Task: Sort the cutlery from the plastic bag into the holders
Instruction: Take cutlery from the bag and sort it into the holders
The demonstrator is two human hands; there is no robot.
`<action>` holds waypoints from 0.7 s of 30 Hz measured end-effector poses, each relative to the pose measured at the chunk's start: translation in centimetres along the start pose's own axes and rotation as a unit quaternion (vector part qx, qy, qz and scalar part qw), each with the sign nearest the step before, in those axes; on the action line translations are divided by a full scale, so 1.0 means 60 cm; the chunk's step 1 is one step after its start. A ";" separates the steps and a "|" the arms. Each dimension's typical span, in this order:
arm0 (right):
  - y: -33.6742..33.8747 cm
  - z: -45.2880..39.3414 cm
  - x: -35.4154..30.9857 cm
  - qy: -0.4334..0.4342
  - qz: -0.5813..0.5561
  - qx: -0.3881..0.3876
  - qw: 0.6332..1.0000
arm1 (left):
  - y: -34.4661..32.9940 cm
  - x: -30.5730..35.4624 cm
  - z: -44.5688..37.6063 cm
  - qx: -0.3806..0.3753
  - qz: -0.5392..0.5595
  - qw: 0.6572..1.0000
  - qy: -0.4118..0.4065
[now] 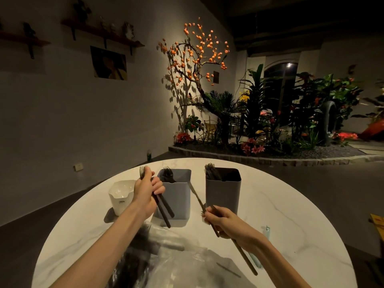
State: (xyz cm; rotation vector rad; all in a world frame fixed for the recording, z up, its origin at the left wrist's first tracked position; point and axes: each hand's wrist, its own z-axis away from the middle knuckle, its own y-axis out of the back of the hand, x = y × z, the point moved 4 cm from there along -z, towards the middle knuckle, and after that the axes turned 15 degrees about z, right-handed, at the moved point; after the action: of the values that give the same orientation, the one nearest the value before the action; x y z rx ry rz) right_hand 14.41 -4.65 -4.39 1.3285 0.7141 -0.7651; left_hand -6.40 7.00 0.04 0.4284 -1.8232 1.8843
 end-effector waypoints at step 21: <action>-0.048 -0.011 0.056 -0.011 -0.215 0.223 0.951 | 0.099 -0.203 0.086 -0.106 -0.359 0.925 0.063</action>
State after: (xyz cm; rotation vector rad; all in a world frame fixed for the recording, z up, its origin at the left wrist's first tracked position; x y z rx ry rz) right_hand 13.94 -4.48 -8.82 1.5847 0.8579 -1.3515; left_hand 0.07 0.41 -11.15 0.7525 -1.4761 1.1694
